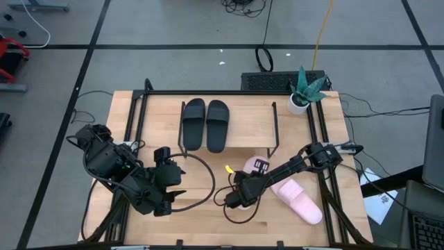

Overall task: Pick and place slides into the shelf
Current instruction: Put the left pink slide next to the black slide on the shelf

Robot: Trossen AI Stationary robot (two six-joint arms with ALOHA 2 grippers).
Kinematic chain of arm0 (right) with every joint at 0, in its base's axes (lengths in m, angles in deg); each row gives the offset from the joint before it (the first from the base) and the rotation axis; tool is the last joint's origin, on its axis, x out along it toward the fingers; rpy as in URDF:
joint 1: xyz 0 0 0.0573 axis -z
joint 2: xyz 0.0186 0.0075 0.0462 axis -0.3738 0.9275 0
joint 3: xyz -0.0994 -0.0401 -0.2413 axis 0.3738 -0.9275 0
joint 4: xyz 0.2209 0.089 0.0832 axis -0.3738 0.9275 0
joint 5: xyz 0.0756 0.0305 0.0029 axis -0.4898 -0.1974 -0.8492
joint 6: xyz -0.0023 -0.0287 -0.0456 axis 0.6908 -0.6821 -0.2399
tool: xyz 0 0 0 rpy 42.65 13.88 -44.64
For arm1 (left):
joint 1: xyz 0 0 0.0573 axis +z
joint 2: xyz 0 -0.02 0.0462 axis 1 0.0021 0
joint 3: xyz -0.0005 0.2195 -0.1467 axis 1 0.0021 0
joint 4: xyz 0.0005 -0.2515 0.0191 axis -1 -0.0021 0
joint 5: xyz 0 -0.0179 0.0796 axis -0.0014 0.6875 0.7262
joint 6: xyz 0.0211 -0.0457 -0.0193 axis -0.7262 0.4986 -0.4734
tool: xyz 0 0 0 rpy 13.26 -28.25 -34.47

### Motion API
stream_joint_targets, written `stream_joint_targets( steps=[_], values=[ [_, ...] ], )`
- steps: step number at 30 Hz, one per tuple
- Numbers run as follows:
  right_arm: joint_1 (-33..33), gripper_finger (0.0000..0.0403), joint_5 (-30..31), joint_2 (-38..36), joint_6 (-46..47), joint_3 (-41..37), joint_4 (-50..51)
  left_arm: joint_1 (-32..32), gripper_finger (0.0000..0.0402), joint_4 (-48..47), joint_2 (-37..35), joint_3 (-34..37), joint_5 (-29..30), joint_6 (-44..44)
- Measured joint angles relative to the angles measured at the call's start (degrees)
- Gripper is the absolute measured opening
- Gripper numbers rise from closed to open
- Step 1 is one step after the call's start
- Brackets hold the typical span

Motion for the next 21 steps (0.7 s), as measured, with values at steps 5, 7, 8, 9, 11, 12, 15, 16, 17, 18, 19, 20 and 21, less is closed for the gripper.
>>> stream_joint_targets(
  steps=[5,7,8,9,11,12,15,16,17,18,19,20,21],
  values=[
    [0.0,0.0003,-2.5,-0.2,1.2,0.0,0.1,0.0,0.0253,0.0,0.0,0.0,0.0,-0.2],
    [-0.3,0.0003,-3.1,-0.5,1.3,0.0,0.0,0.0,0.0253,0.0,0.0,0.0,0.0,-0.2],
    [-0.6,0.0003,-3.4,-0.8,1.3,0.0,-0.1,0.0,0.0253,0.0,0.0,0.0,0.0,-0.2],
    [-0.9,0.0003,-4.0,-1.2,1.7,0.0,-0.3,0.0,0.0253,0.0,0.0,0.0,0.0,-0.2],
    [-1.5,0.0002,-4.2,-2.3,2.7,0.0,-0.5,0.0,0.0253,0.0,0.0,0.0,0.0,-0.2],
    [-1.7,0.0002,-4.2,-3.0,3.1,0.0,-0.6,0.0,0.0253,0.0,0.0,0.0,0.0,-0.2],
    [-2.6,0.0001,-3.9,-5.8,4.7,0.0,-1.5,0.0,0.0253,0.0,0.0,0.0,0.0,-0.2],
    [-2.8,0.0001,-3.8,-6.7,5.1,0.0,-1.9,0.0,0.0253,0.0,0.0,0.0,0.0,-0.3],
    [-3.0,0.0001,-3.7,-7.6,5.7,0.0,-2.5,0.0,0.0253,0.0,0.0,0.0,0.0,-0.3],
    [-3.3,0.0001,-3.7,-8.6,6.0,0.0,-3.2,0.0,0.0253,0.0,0.0,0.0,0.0,-0.3],
    [-3.5,0.0001,-3.5,-9.5,6.5,0.0,-4.0,0.0,0.0253,0.0,0.0,0.0,0.0,-0.3],
    [-3.7,0.0001,-3.3,-10.5,7.1,0.0,-4.7,0.0,0.0253,0.0,0.0,0.0,0.0,-0.3],
    [-4.0,0.0001,-3.1,-11.4,7.3,0.0,-5.5,0.0,0.0253,0.0,0.0,0.0,0.0,-0.3]
  ],
)
